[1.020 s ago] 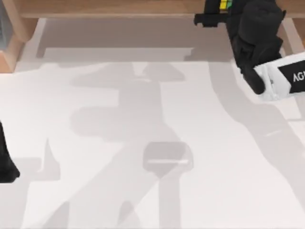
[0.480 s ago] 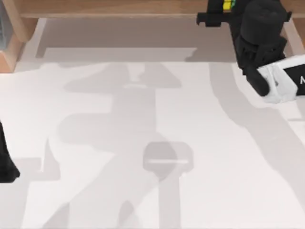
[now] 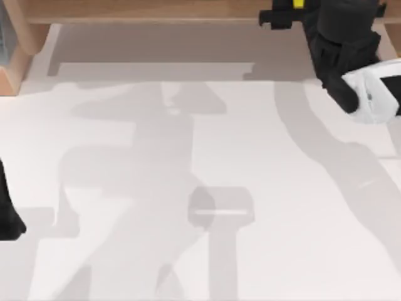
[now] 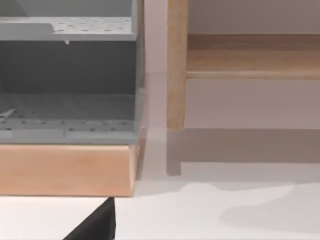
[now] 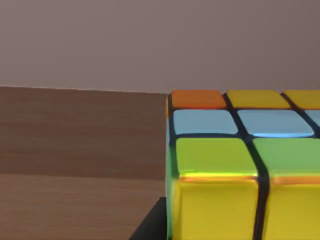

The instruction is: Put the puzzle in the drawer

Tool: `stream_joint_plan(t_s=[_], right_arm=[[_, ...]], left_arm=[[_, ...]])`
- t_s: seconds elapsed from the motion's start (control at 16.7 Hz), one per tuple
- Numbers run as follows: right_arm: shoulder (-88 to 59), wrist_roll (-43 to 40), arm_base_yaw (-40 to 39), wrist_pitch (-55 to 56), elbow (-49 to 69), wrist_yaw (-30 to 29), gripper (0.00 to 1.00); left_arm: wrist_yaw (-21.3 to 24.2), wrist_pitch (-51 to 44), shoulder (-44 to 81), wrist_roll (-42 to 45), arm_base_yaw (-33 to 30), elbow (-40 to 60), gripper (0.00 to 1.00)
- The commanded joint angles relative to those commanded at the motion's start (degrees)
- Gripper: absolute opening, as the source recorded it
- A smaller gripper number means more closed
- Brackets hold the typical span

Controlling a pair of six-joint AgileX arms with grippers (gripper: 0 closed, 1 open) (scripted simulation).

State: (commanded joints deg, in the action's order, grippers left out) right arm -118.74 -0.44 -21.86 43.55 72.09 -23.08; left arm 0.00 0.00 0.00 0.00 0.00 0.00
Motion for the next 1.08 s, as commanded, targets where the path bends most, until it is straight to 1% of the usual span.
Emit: stream_joint_plan(t_s=[0.18,0.36,0.72,1.08], right_arm=[[3.2,-2.01,0.27,-11.12,2.97,0.42,0.0],[6.45,-4.59,1.07,-25.69,6.96,1.04,0.0],[10.28,-10.79,4.94,-60.73,17.54,3.12,0.0],[6.97,-16.82,13.85,-95.9,32.0,6.49,0.0]], left_arm=[[0.0,0.0,0.0,0.0,0.0,0.0,1.0],[0.0,0.0,0.0,0.0,0.0,0.0,1.0],[0.0,0.0,0.0,0.0,0.0,0.0,1.0],[0.0,0.0,0.0,0.0,0.0,0.0,1.0]])
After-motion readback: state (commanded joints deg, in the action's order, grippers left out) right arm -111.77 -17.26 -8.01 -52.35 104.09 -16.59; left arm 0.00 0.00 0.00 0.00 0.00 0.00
